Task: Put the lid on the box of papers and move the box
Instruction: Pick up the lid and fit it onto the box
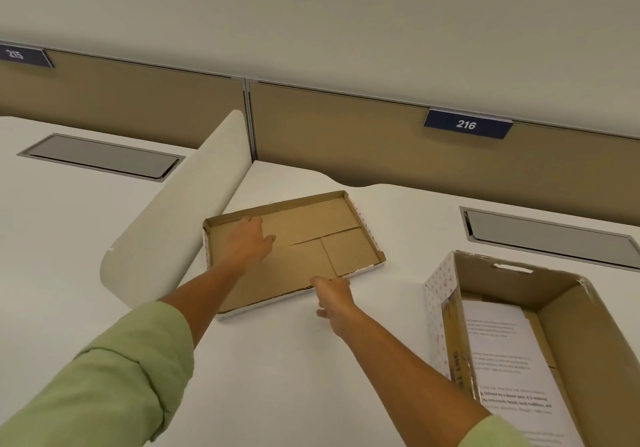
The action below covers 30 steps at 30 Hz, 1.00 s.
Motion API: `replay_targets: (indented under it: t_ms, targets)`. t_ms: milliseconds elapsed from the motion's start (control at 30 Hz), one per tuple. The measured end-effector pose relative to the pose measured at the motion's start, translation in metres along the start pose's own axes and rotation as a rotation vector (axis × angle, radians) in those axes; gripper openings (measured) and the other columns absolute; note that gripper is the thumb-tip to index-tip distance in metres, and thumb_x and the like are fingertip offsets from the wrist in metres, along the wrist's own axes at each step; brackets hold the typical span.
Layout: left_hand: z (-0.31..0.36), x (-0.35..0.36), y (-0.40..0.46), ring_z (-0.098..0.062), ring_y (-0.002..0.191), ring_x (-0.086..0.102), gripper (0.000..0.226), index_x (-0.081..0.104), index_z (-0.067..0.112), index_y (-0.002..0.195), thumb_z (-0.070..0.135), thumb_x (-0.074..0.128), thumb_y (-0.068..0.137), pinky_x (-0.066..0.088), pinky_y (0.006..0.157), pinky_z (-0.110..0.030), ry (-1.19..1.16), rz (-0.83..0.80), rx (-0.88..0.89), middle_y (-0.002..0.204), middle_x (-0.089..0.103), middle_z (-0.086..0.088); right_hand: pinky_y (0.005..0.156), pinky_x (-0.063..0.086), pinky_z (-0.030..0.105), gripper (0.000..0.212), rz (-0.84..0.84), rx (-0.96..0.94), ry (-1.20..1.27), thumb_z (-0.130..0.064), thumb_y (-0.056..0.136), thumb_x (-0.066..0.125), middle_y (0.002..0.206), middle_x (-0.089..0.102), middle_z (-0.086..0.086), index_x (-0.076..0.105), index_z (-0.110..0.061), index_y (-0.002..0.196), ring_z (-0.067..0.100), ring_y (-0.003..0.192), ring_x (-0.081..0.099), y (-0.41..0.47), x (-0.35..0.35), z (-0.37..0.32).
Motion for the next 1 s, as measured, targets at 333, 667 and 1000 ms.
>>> replay_targets:
  t_ms: [333, 667, 1000]
  targets:
    - [-0.002, 0.021, 0.079, -0.035, 0.13, 0.044, 0.059, 0.046, 0.003, 0.139, 0.037, 0.059, 0.093, 0.04, 0.105, -0.045, 0.012, 0.028, 0.07, 0.142, 0.049, -0.019, 0.055, 0.058, 0.03, 0.028, 0.0, 0.158, -0.015, -0.034, 0.09, 0.057, 0.092, 0.074, 0.011, 0.064, -0.01, 0.104, 0.022, 0.064, 0.066, 0.039, 0.014, 0.013]
    - [-0.031, 0.036, 0.117, -0.037, 0.113, 0.057, 0.036, 0.057, 0.009, 0.124, 0.027, 0.054, 0.093, 0.034, 0.108, -0.056, 0.174, 0.002, -0.006, 0.118, 0.063, -0.015, 0.05, 0.053, 0.027, 0.027, 0.018, 0.148, -0.065, -0.029, 0.079, 0.058, 0.071, 0.079, 0.004, 0.071, -0.011, 0.095, 0.017, 0.052, 0.071, 0.061, 0.001, 0.014]
    - [-0.038, 0.017, 0.093, -0.03, 0.09, 0.063, 0.026, 0.069, 0.012, 0.105, 0.007, 0.052, 0.086, 0.049, 0.073, -0.037, 0.037, 0.004, -0.118, 0.1, 0.068, -0.01, 0.068, 0.061, 0.038, 0.022, 0.12, -0.003, -0.027, -0.026, 0.096, 0.04, 0.094, 0.074, 0.01, 0.057, -0.012, 0.101, 0.024, 0.063, 0.068, 0.042, -0.012, 0.007]
Point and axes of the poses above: each hand's wrist, its own y-axis towards the middle knuckle, its own x-axis out of the palm, z = x × y, the point moved 6 cm from there along y, towards the middle knuckle
